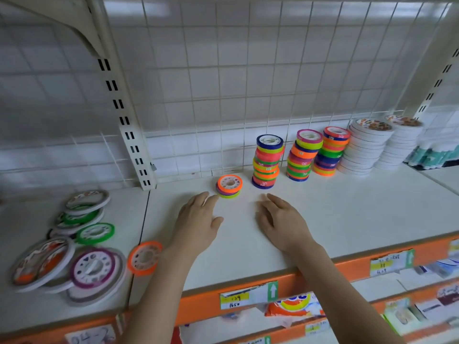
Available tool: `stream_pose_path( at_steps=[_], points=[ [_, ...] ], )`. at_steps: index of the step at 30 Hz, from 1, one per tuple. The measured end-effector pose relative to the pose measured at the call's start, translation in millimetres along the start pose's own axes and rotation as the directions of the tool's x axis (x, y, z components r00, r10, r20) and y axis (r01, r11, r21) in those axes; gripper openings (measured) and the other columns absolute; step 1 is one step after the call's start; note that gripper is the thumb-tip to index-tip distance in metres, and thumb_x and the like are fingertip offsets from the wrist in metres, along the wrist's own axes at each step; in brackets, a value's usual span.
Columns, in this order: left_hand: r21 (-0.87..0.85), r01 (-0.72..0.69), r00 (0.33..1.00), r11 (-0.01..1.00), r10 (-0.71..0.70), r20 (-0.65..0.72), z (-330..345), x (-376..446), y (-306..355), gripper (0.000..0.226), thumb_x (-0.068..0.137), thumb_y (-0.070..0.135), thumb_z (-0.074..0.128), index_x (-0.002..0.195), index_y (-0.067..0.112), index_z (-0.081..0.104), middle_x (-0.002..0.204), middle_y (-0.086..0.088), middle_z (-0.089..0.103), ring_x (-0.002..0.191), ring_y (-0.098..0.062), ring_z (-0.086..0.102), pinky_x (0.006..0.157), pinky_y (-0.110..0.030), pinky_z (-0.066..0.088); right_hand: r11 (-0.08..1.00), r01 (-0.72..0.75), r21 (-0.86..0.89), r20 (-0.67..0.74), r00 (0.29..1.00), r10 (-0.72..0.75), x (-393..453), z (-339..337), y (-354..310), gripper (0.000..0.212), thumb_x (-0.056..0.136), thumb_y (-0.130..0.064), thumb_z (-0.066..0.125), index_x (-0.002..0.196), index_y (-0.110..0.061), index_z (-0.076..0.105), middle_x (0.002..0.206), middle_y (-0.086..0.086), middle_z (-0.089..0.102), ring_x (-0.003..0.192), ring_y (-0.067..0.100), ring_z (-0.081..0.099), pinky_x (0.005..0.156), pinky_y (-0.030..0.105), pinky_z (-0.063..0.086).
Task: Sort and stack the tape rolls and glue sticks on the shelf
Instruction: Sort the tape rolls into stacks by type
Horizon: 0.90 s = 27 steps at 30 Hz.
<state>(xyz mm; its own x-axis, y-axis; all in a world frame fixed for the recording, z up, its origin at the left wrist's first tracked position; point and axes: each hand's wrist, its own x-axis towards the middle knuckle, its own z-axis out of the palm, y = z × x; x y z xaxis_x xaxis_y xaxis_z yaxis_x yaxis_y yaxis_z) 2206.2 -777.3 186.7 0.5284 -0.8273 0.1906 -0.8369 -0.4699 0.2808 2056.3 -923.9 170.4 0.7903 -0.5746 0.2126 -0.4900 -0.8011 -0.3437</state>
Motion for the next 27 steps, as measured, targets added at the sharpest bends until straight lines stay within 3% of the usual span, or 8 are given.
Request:
stream_pose_path(
  at_steps=[6,11,16,21,27],
  points=[
    [-0.018,0.113,0.992,0.993,-0.113,-0.054,-10,-37,-14,0.051,0.095,0.032,0.047,0.142,0.016,0.036,0.149,-0.004,0.031,0.138,-0.018,0.026,0.112,-0.028,0.019,1.000,-0.017,0.012,0.013,1.000,0.017,-3,0,-3,0.040,0.096,-0.027,0.045,0.131,-0.009,0.053,0.144,0.009,0.044,0.133,0.024,0.039,0.109,0.027,0.028],
    [-0.085,0.204,0.973,0.975,-0.212,-0.090,-3,-59,-12,0.046,0.093,0.028,0.053,0.136,0.012,0.046,0.144,-0.005,0.040,0.135,-0.020,0.033,0.111,-0.034,0.027,0.998,0.014,0.061,-0.032,0.999,-0.012,-7,-8,-7,0.034,0.093,-0.017,0.051,0.123,-0.004,0.058,0.127,0.015,0.056,0.119,0.031,0.049,0.097,0.031,0.038],
    [-0.095,0.247,0.959,0.964,-0.257,-0.119,2,-69,-4,0.044,0.092,0.026,0.054,0.133,0.012,0.049,0.141,-0.005,0.043,0.133,-0.021,0.036,0.109,-0.038,0.031,0.991,0.085,0.107,0.007,0.996,-0.086,-17,0,-19,0.035,0.090,-0.025,0.043,0.108,-0.006,0.066,0.110,0.012,0.063,0.110,0.030,0.053,0.090,0.034,0.044],
    [-0.115,0.266,0.942,0.957,-0.283,-0.179,-4,-85,-6,0.040,0.091,0.025,0.056,0.128,0.010,0.054,0.136,-0.006,0.047,0.129,-0.022,0.040,0.106,-0.042,0.035,0.980,0.133,0.146,0.034,0.990,-0.139,-30,9,-42,0.031,0.090,-0.022,0.051,0.110,-0.002,0.064,0.116,0.015,0.062,0.108,0.032,0.056,0.090,0.035,0.046],
    [-0.094,0.310,0.919,0.946,-0.323,-0.225,-28,-104,-41,0.034,0.088,0.019,0.060,0.118,0.004,0.060,0.128,-0.011,0.051,0.123,-0.028,0.045,0.104,-0.042,0.037,0.965,0.208,0.157,0.060,0.974,-0.220,-30,13,-82,0.071,0.080,-0.049,0.013,0.111,-0.010,0.063,0.118,0.006,0.060,0.111,0.024,0.053,0.089,0.031,0.045]
  ],
)
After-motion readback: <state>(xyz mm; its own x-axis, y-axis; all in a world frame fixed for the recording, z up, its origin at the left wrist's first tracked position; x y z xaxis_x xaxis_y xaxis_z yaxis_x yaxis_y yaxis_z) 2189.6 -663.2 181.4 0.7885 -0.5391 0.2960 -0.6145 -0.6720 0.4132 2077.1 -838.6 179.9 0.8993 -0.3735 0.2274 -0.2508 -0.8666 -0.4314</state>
